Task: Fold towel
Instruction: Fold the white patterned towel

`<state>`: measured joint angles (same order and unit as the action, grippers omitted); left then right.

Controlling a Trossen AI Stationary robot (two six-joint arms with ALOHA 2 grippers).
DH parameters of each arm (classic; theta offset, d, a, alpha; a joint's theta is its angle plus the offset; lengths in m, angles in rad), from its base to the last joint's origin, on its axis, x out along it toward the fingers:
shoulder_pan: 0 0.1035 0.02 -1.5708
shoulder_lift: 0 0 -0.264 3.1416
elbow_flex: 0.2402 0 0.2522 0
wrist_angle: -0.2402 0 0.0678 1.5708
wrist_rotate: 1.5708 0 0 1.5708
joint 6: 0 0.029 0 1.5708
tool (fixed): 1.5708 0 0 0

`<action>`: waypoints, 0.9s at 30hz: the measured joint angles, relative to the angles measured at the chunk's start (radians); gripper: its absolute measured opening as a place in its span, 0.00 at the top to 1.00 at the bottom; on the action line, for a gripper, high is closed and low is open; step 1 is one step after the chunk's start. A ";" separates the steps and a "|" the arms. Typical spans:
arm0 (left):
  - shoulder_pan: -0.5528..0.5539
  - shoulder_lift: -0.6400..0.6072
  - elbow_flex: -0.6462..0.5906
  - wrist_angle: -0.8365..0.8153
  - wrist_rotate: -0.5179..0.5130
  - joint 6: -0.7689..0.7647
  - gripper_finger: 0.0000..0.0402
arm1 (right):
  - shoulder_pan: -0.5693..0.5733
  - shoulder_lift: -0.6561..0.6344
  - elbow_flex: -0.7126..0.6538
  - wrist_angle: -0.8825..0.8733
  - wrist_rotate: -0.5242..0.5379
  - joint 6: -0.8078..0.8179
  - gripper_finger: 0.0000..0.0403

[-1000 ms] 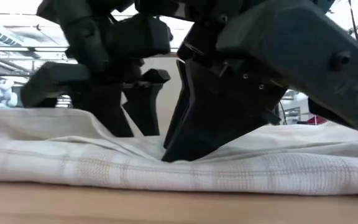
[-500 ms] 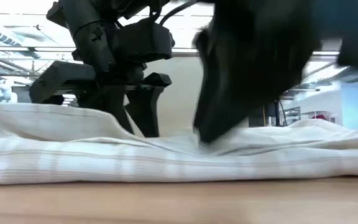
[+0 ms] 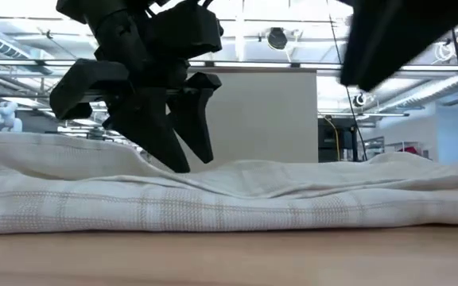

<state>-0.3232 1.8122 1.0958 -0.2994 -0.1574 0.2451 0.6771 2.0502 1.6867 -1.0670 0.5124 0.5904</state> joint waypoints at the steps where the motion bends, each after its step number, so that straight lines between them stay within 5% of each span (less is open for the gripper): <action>1: -0.005 0.000 0.000 0.010 0.000 0.000 0.46 | 0.013 0.000 0.000 -0.035 -0.001 0.045 0.66; 9: -0.045 0.003 0.002 0.240 0.013 0.023 0.46 | 0.124 0.010 0.002 -0.055 -0.010 0.183 0.66; 19: -0.034 0.088 0.004 0.397 0.072 -0.003 0.46 | 0.189 0.011 -0.185 0.033 0.005 0.362 0.65; 27: -0.026 0.201 0.003 0.502 0.075 -0.053 0.46 | 0.189 0.010 -0.297 0.132 0.016 0.343 0.65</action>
<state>-0.3489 2.0136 1.0992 0.2023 -0.0826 0.1919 0.8658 2.0607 1.3895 -0.9349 0.5283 0.9334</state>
